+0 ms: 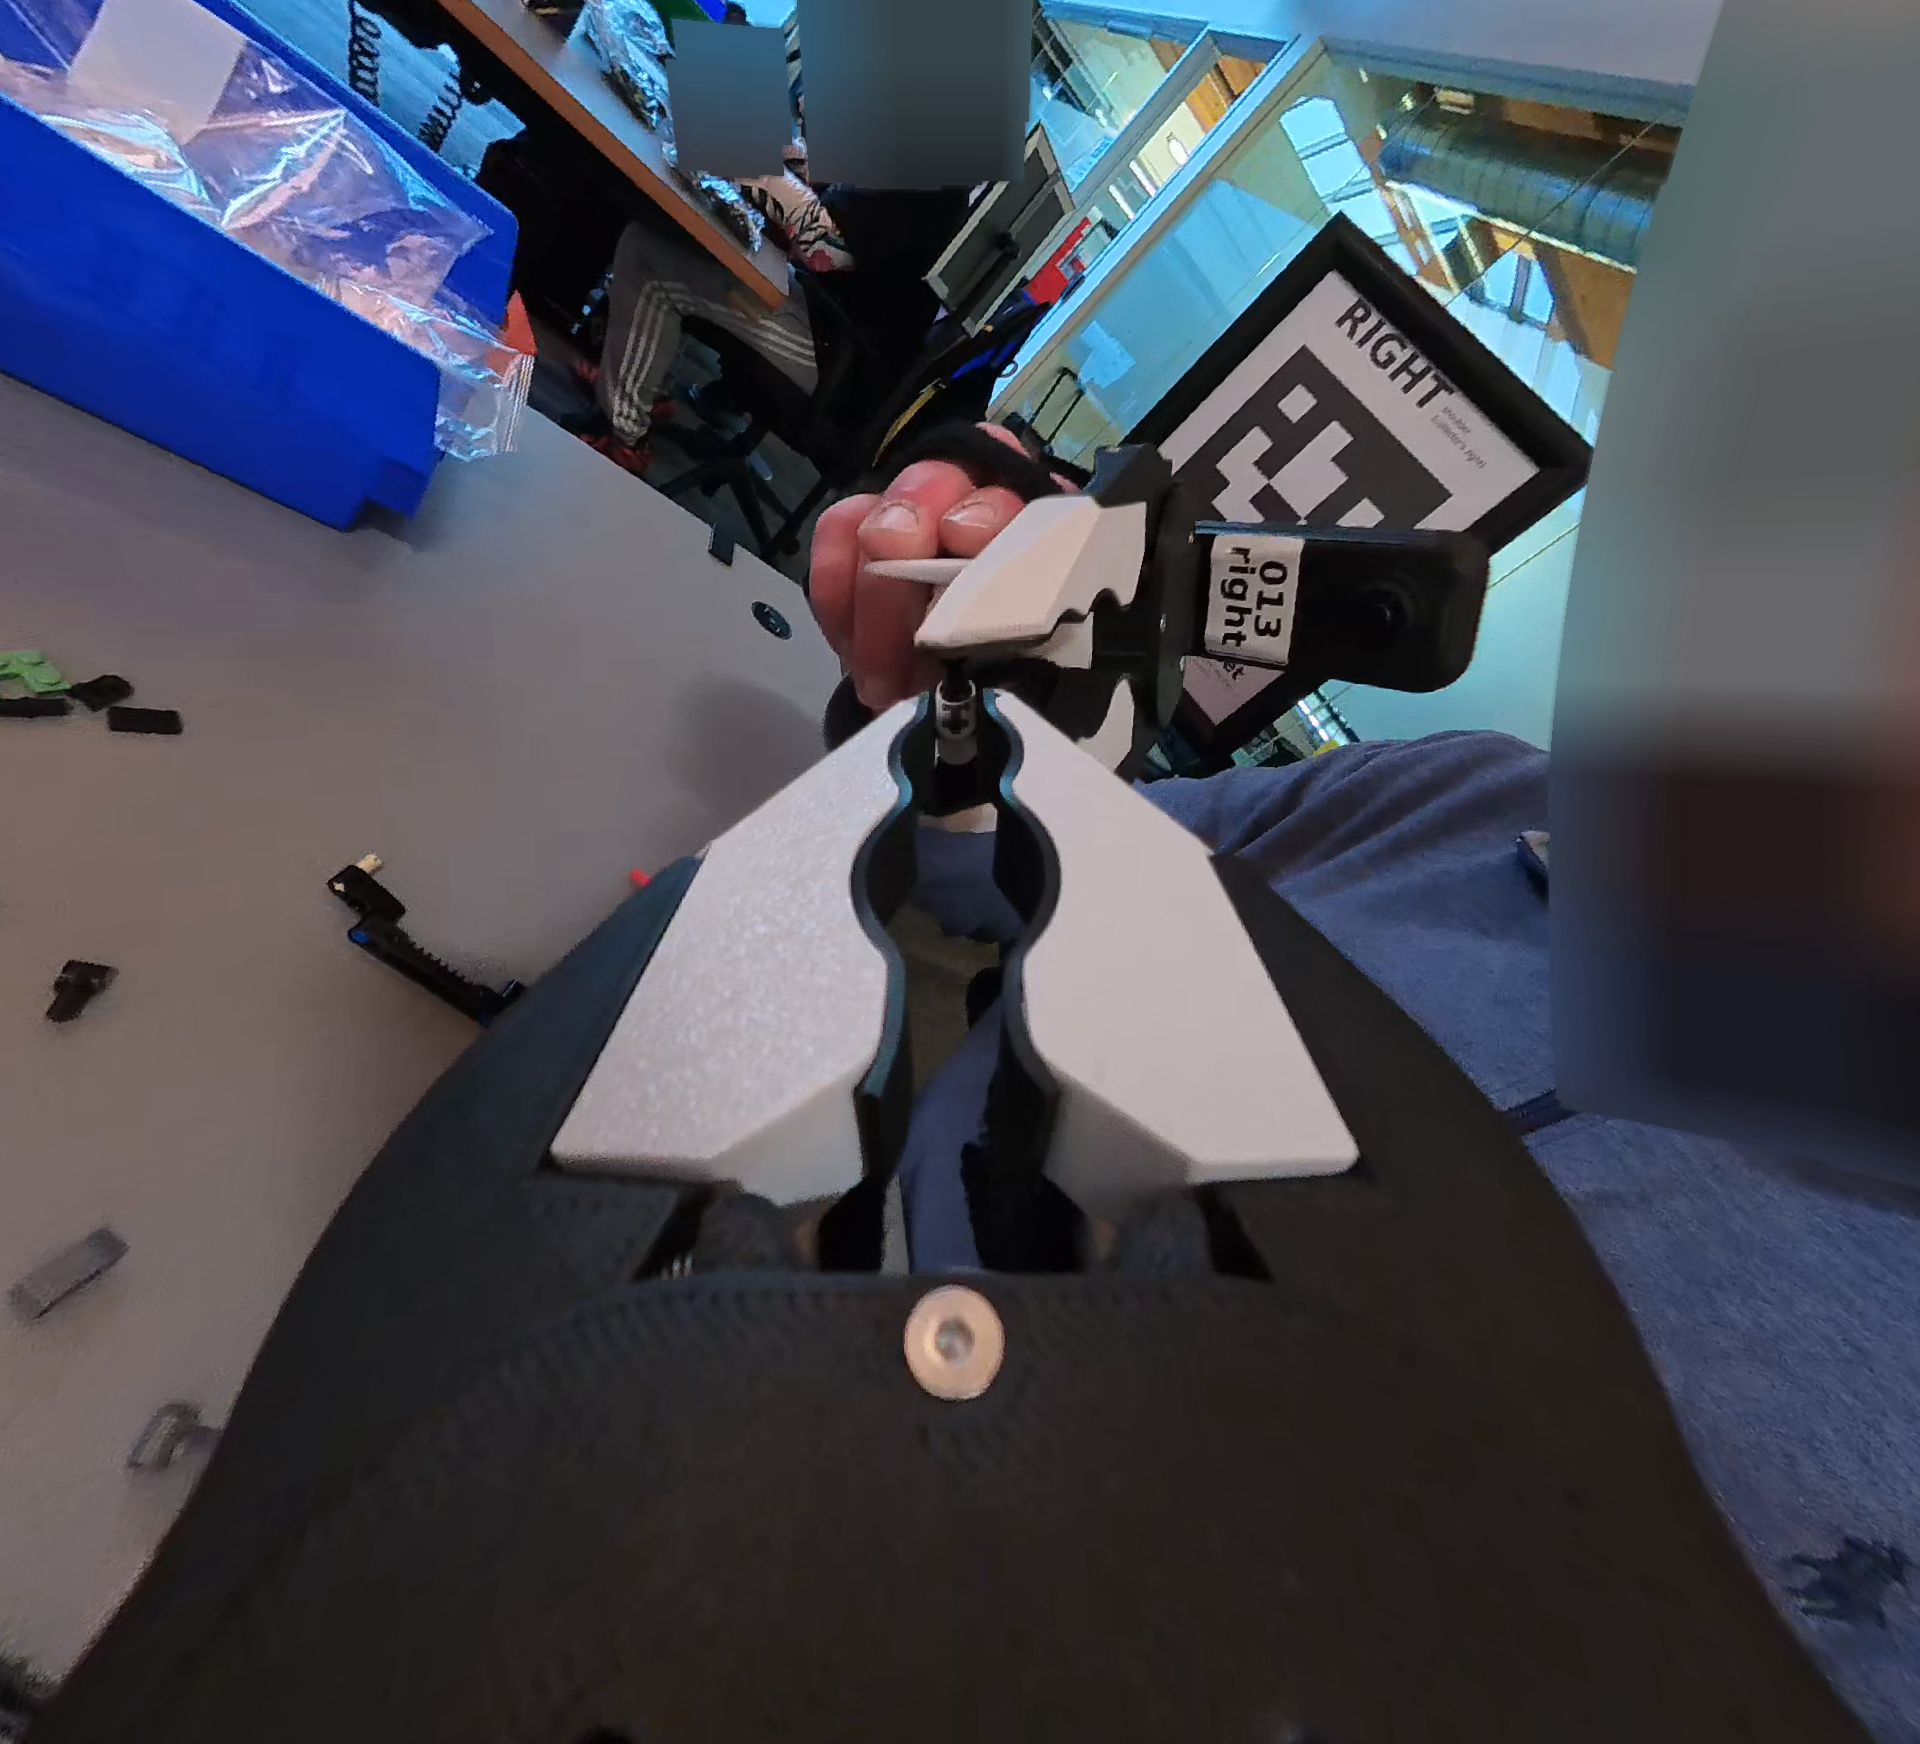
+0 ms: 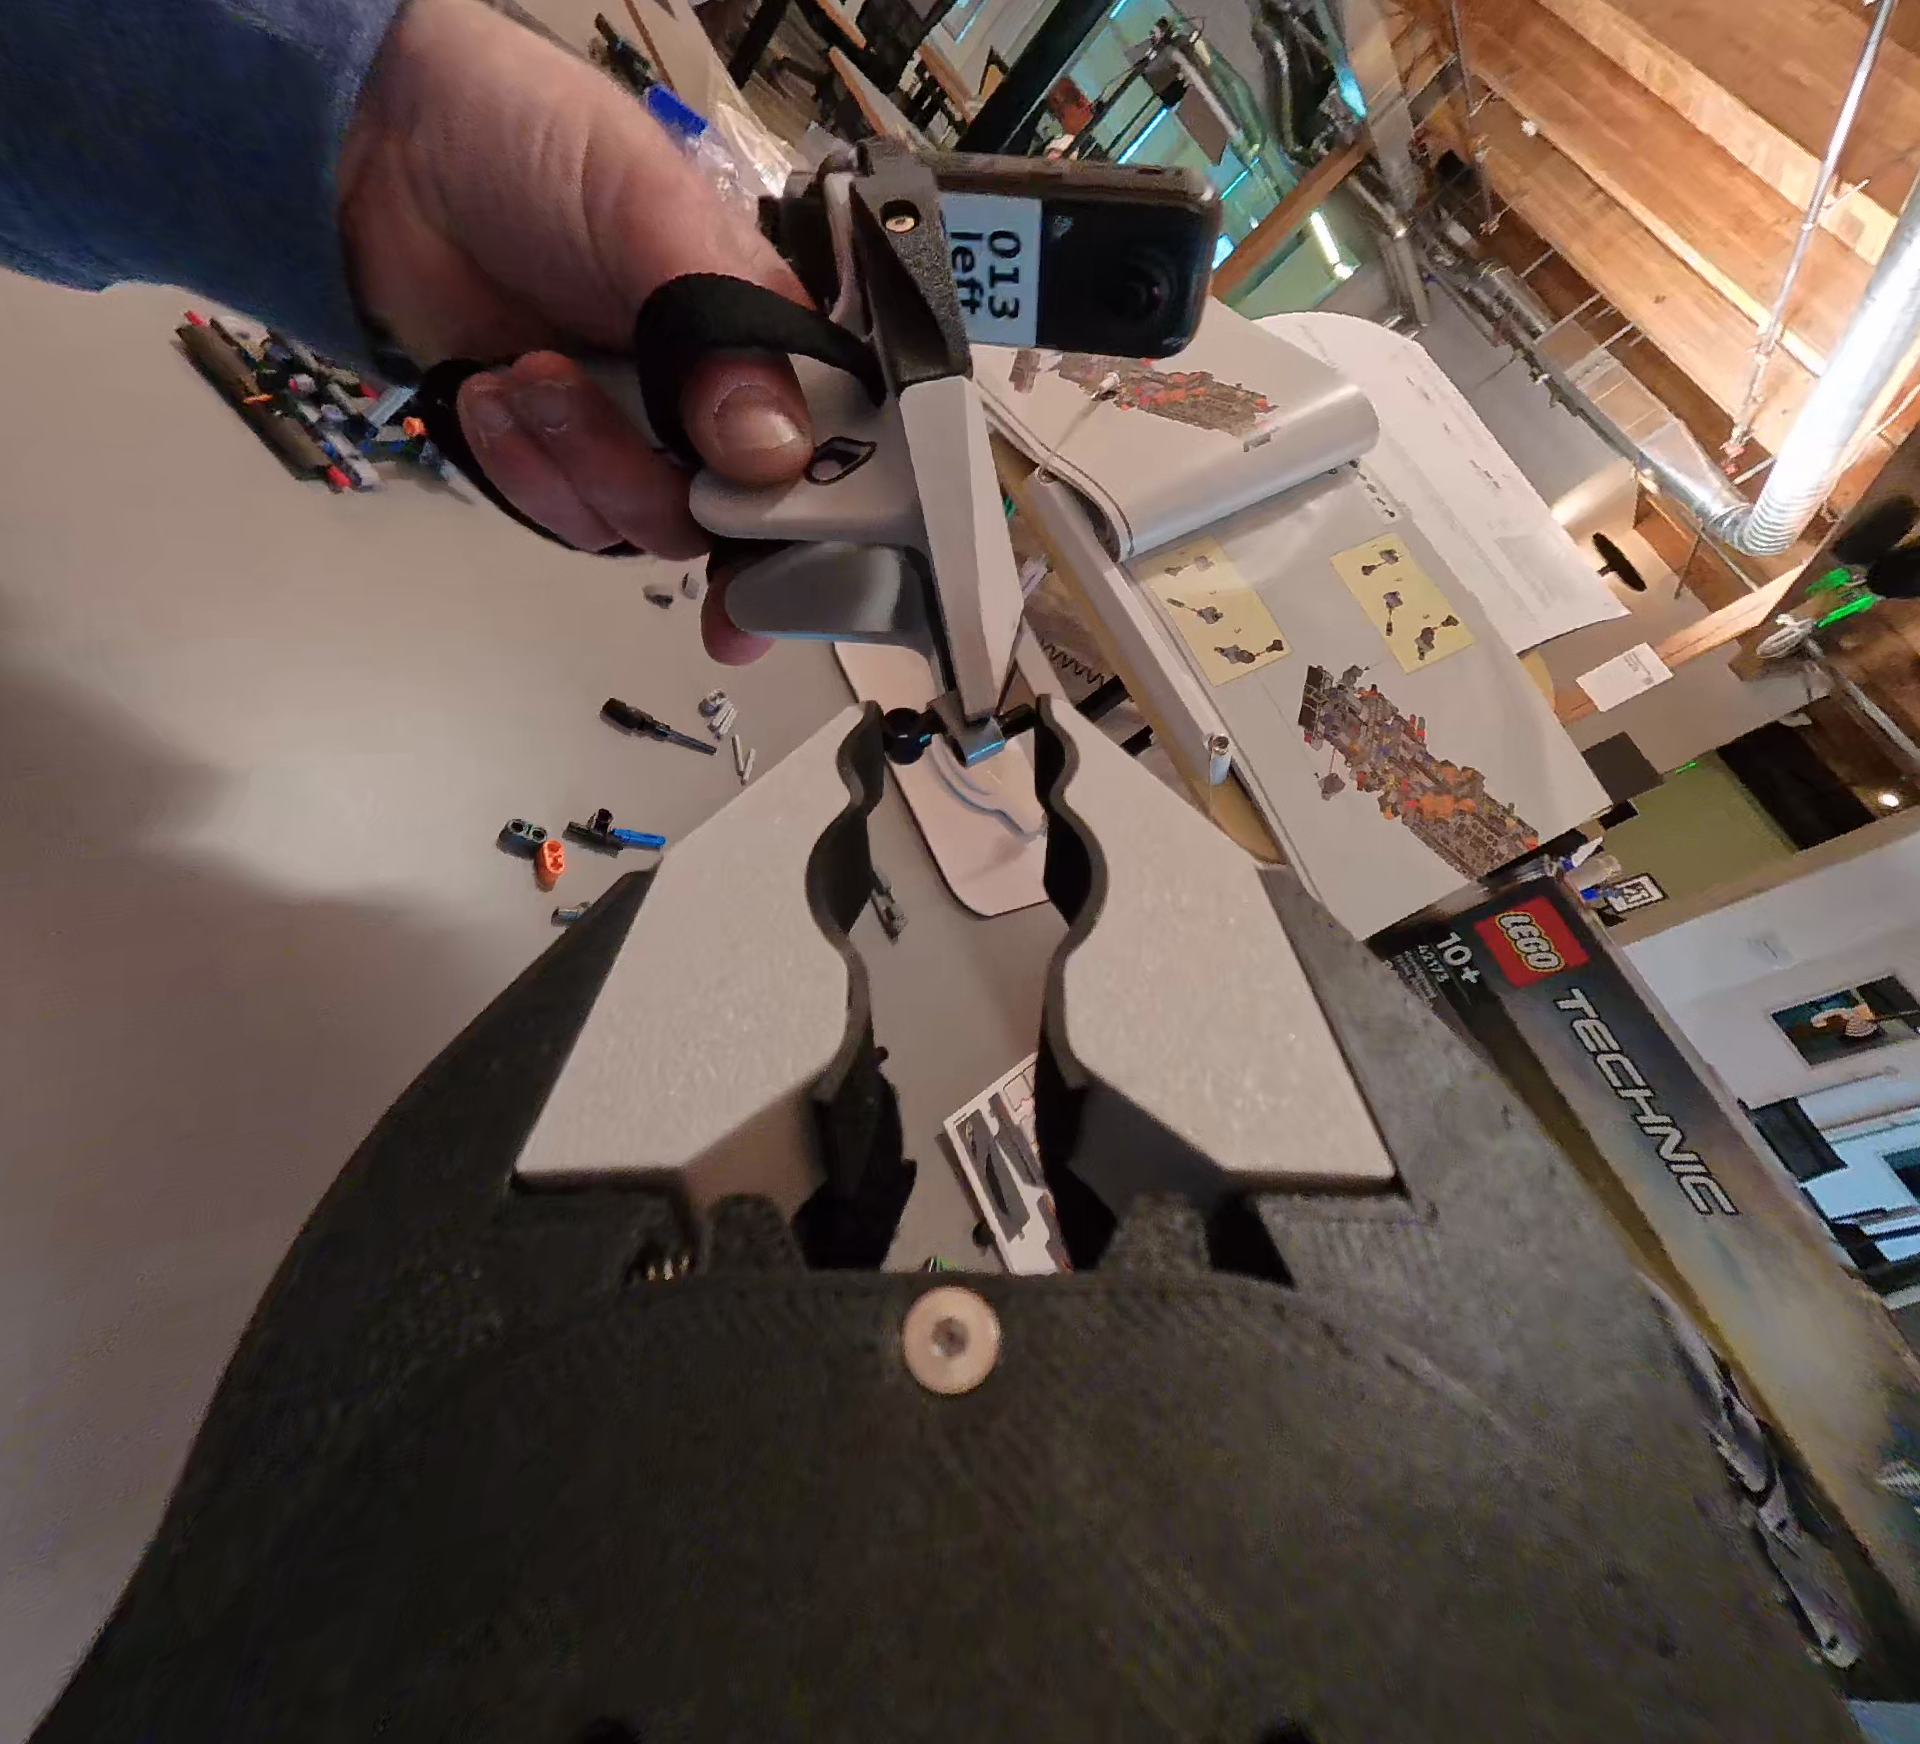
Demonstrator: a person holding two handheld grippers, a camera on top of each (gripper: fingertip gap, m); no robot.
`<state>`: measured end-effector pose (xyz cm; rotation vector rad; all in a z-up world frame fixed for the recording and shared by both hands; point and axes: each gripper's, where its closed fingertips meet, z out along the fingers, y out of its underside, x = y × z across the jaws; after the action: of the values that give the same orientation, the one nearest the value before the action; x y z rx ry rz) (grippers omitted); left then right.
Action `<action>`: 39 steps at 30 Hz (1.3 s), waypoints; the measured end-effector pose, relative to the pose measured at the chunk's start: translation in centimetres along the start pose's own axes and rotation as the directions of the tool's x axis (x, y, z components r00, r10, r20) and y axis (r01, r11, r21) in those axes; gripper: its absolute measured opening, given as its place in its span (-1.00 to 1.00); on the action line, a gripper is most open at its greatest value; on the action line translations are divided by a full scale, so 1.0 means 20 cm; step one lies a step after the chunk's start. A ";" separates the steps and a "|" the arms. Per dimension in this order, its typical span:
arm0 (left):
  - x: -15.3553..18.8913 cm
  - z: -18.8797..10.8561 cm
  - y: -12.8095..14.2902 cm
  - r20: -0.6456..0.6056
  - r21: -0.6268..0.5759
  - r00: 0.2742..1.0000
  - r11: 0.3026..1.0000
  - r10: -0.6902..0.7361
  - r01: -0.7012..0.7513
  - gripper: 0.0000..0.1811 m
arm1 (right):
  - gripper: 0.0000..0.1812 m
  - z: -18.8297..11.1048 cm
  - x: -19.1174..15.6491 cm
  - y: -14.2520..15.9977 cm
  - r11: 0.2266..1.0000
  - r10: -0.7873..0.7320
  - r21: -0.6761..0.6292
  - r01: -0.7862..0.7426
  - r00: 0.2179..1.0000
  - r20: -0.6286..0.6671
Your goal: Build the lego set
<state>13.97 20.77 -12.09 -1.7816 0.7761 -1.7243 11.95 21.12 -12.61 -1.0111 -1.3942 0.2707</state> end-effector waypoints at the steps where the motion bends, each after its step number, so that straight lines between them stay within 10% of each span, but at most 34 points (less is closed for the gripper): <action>1: -0.01 0.00 0.01 0.008 -0.011 1.000 1.000 -0.001 0.001 -0.94 | -0.71 0.00 0.00 0.01 1.000 -0.008 -0.011 0.008 1.000 0.010; 24: -0.05 0.06 0.04 0.069 -0.103 0.997 0.994 0.030 -0.023 -0.94 | -0.75 -0.03 -0.02 0.08 0.990 -0.044 -0.128 0.052 0.997 0.066; 39: -0.08 -0.23 0.09 0.162 0.145 0.987 0.989 -0.021 -0.003 -0.94 | -0.66 0.21 -0.13 -0.01 0.994 -0.002 -0.113 0.011 0.997 0.077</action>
<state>9.19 20.81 -14.33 -1.8021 0.5605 -1.5749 7.62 21.03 -14.89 -1.0987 -1.4960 0.2300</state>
